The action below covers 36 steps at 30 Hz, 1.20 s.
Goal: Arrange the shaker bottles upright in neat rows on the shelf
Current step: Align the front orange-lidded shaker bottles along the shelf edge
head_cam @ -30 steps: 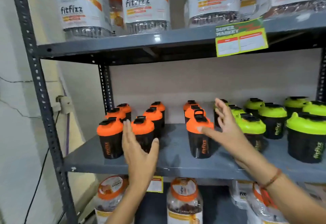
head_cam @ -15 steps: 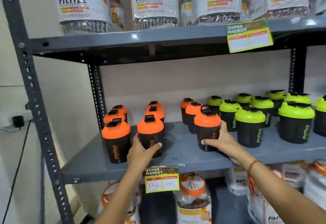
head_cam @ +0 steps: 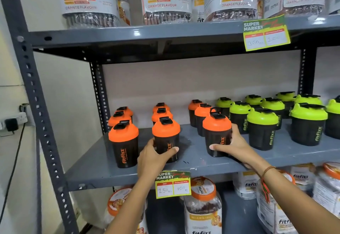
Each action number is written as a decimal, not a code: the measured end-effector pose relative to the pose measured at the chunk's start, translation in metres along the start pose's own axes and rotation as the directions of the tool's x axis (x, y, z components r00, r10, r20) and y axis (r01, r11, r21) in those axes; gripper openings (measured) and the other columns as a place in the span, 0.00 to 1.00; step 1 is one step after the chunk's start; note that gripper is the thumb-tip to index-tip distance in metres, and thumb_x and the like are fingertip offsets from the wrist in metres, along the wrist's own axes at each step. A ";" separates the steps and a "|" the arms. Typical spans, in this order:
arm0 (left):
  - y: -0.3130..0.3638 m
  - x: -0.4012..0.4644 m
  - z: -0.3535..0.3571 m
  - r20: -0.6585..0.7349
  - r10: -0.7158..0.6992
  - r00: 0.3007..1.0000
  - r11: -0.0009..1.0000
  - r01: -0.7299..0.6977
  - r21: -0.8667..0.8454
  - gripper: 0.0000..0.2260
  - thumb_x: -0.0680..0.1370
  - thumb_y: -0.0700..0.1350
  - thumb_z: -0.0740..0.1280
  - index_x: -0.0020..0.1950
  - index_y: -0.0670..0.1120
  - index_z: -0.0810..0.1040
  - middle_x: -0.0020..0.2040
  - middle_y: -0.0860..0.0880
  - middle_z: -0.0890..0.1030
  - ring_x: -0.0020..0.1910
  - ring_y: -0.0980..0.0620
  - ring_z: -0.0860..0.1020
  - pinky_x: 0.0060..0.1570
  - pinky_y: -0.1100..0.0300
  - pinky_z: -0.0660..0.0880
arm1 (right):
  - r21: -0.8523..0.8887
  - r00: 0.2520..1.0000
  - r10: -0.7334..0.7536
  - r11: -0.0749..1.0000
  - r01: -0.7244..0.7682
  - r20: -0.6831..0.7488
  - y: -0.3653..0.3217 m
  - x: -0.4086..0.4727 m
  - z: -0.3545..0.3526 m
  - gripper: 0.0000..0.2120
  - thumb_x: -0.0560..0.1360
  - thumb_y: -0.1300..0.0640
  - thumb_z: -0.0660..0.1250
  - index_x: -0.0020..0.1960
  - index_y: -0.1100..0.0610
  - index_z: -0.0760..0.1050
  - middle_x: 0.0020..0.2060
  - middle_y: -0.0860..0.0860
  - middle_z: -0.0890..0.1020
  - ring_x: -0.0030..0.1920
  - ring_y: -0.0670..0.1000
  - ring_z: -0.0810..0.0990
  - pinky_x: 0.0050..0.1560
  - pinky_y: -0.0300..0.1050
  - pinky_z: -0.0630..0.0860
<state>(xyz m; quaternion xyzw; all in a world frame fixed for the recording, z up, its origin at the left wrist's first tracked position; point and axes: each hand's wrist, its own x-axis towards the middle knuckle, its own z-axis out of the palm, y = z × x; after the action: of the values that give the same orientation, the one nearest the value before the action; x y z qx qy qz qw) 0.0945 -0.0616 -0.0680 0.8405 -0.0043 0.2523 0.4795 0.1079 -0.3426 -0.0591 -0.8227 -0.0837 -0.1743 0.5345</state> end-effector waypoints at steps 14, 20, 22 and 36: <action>-0.019 -0.039 -0.045 -0.388 0.272 0.881 0.928 -0.346 -0.134 0.19 0.70 0.59 0.73 0.59 0.61 0.76 0.52 0.61 0.81 0.52 0.61 0.79 0.51 0.60 0.78 | -0.198 0.728 -0.472 0.879 0.434 -0.497 -0.011 -0.037 0.031 0.38 0.71 0.38 0.73 0.75 0.49 0.62 0.69 0.48 0.68 0.70 0.41 0.65 0.70 0.40 0.64; -0.046 -0.014 -0.093 -0.354 0.075 0.932 0.992 -0.106 -0.068 0.51 0.59 0.64 0.77 0.74 0.59 0.50 0.70 0.49 0.67 0.66 0.49 0.69 0.63 0.47 0.69 | -0.072 0.856 -0.512 0.859 0.508 -0.072 -0.069 -0.046 0.100 0.36 0.70 0.39 0.71 0.73 0.39 0.60 0.67 0.37 0.67 0.68 0.36 0.69 0.67 0.34 0.68; -0.052 0.001 -0.101 -0.162 0.005 0.987 0.999 -0.011 -0.034 0.55 0.58 0.62 0.79 0.75 0.56 0.48 0.73 0.46 0.66 0.69 0.46 0.68 0.65 0.43 0.67 | -0.027 0.932 -0.354 0.934 0.357 0.075 -0.072 -0.033 0.115 0.44 0.66 0.36 0.73 0.75 0.41 0.57 0.70 0.41 0.66 0.70 0.44 0.69 0.70 0.45 0.70; -0.068 0.032 -0.116 0.170 -0.073 0.983 0.977 0.105 -0.186 0.31 0.64 0.49 0.80 0.63 0.49 0.72 0.56 0.53 0.80 0.54 0.56 0.78 0.49 0.63 0.73 | 0.069 0.971 -0.129 0.991 0.118 0.203 -0.056 -0.001 0.131 0.41 0.56 0.38 0.81 0.64 0.37 0.66 0.59 0.40 0.79 0.62 0.46 0.78 0.65 0.52 0.76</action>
<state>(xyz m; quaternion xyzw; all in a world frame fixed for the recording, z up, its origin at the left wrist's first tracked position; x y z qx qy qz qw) 0.0908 0.0770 -0.0612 0.8067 -0.0301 0.1599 0.5681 0.1142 -0.2002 -0.0599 -0.8141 -0.1947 -0.1183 0.5342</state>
